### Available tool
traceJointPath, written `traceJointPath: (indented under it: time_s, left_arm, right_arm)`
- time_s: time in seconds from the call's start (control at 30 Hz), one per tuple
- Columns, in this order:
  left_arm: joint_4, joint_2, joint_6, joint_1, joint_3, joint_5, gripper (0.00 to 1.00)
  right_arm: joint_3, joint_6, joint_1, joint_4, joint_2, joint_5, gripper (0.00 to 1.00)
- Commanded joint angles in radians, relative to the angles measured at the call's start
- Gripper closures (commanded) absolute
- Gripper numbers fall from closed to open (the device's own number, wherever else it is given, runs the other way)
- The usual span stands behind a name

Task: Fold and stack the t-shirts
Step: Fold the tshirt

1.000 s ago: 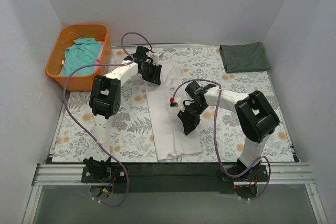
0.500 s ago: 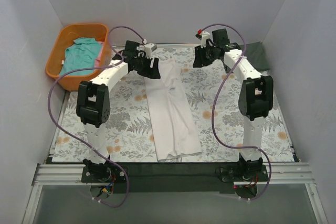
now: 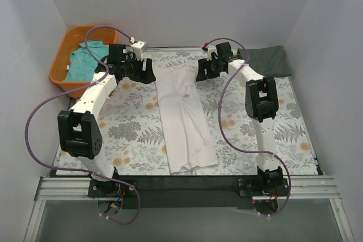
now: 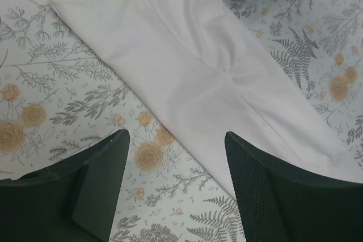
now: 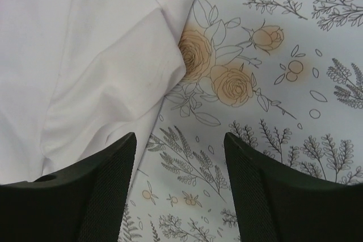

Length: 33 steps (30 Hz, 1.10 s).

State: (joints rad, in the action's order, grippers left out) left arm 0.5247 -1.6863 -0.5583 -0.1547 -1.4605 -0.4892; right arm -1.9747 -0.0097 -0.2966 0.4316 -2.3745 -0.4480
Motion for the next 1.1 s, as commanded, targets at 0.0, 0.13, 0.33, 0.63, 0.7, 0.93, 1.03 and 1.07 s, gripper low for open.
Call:
traceJointPath:
  time_s: [0.0, 0.13, 0.33, 0.63, 0.7, 0.93, 1.03, 1.07]
  left_arm:
    - [0.031, 0.066, 0.024, -0.005, 0.029, 0.028, 0.36]
    - [0.041, 0.077, 0.034, -0.005, 0.035, 0.040, 0.36]
    - [0.060, 0.076, 0.054, -0.005, 0.038, 0.066, 0.36]
    - [0.072, 0.080, 0.061, -0.005, 0.049, 0.078, 0.36]
    - [0.069, 0.085, 0.061, -0.005, 0.055, 0.080, 0.36]
    - [0.064, 0.091, 0.064, -0.005, 0.066, 0.083, 0.36]
    - [0.066, 0.091, 0.070, -0.005, 0.068, 0.086, 0.36]
    - [0.066, 0.091, 0.069, -0.005, 0.069, 0.084, 0.36]
  right_arm:
    - [-0.050, 0.034, 0.004, -0.128, -0.017, -0.029, 0.39]
    - [-0.062, 0.040, 0.004, -0.172, -0.048, -0.053, 0.39]
    - [-0.087, 0.054, -0.003, -0.221, -0.091, -0.116, 0.47]
    - [-0.089, 0.074, -0.004, -0.261, -0.106, -0.150, 0.71]
    - [-0.082, 0.079, -0.006, -0.274, -0.092, -0.159, 0.73]
    - [-0.087, 0.094, -0.010, -0.291, -0.085, -0.190, 0.99]
    - [-0.082, 0.102, -0.015, -0.297, -0.077, -0.207, 0.99]
    - [-0.082, 0.108, -0.019, -0.300, -0.072, -0.218, 0.99]
